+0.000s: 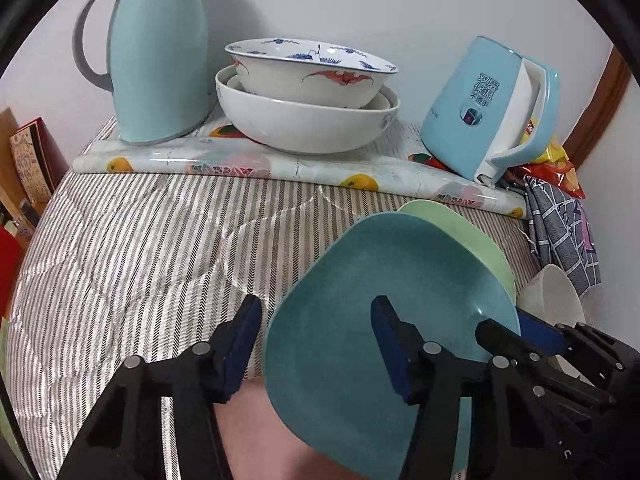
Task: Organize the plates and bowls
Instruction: 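Close both grippers on the teal plate rim and lift it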
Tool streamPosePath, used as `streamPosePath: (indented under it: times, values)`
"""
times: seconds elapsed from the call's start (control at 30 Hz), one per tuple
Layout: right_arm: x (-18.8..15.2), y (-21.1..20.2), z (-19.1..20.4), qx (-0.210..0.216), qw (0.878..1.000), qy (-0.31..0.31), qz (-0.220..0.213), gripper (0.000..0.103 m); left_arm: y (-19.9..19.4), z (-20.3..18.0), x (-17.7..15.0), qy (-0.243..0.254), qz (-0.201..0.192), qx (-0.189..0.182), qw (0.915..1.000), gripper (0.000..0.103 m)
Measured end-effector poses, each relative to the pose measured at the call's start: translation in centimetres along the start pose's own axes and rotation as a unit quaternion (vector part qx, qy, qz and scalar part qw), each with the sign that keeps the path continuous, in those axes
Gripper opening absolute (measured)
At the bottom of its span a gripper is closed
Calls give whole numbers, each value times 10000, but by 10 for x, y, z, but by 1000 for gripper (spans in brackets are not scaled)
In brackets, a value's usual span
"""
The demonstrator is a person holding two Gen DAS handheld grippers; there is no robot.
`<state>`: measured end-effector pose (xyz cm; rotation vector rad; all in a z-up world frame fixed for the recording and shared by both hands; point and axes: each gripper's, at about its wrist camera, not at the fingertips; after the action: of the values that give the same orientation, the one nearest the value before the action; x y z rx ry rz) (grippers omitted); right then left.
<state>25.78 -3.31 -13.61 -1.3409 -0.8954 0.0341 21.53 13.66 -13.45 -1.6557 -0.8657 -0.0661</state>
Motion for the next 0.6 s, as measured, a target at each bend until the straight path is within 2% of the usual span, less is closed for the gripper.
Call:
streamPosePath:
  times: [0.13,0.23,0.3,0.6]
  values:
    - [-2,7,0,44,10000,42,70,16,2,2,-2,37,20,44,10000,32]
    - [-4,5,1,-34,10000,56,-5,14,0,7,-2,5,3,73,10000,21]
    - [-6,4,1,-47,9999,88,-5,13,-1,11,-1,-72,56,-13,10000,20]
    - [-16,-11,13,60,9998,203,-28,13,-25,20,-9,-48,-71,17,10000,18]
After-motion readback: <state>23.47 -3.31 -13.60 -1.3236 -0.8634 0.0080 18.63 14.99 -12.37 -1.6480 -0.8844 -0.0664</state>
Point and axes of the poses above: each gripper's, at about its wrist camera, not at the fingertips, and y roughly the way its jaws point, z to its left, x to its top, and after that the axes turned 14 degrees about -y, right-handed
